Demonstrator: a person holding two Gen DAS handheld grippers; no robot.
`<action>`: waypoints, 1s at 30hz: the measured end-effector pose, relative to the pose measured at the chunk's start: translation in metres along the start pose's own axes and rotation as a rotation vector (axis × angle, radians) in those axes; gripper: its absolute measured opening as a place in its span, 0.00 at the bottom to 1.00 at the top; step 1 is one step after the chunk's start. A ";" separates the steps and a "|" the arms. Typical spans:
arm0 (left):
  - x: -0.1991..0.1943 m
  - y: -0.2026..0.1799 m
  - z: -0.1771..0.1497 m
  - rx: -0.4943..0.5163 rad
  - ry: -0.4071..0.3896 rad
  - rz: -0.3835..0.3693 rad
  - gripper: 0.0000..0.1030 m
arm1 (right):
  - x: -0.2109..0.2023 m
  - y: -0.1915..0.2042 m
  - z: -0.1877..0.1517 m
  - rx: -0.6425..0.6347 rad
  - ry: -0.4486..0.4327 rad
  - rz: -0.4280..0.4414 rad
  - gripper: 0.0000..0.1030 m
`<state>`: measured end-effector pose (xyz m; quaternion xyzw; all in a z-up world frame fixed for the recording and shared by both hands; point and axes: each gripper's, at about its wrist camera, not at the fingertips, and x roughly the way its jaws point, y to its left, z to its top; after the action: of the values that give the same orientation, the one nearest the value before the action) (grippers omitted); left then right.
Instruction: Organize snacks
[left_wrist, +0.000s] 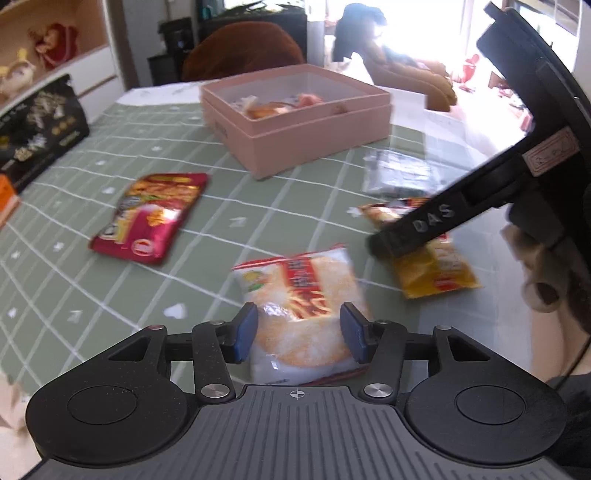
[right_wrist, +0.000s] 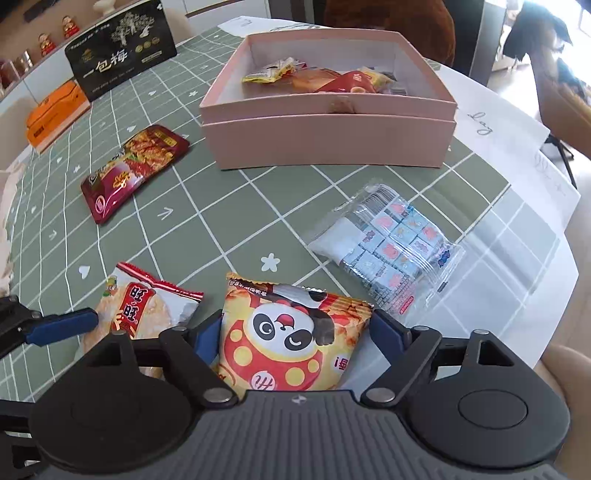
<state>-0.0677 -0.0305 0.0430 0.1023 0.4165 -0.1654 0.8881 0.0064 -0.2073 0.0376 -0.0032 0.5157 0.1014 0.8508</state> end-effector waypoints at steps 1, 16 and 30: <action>0.000 0.006 -0.002 -0.027 -0.003 0.012 0.60 | 0.001 0.002 0.000 -0.008 0.000 -0.005 0.83; 0.011 0.034 -0.005 -0.234 0.028 -0.158 0.62 | 0.003 0.012 -0.015 -0.056 -0.046 -0.053 0.93; 0.011 0.009 0.007 -0.118 0.051 -0.112 0.61 | -0.015 -0.017 -0.014 0.053 0.020 0.045 0.73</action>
<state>-0.0522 -0.0265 0.0392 0.0307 0.4532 -0.1871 0.8710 -0.0099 -0.2279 0.0426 0.0298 0.5268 0.1070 0.8427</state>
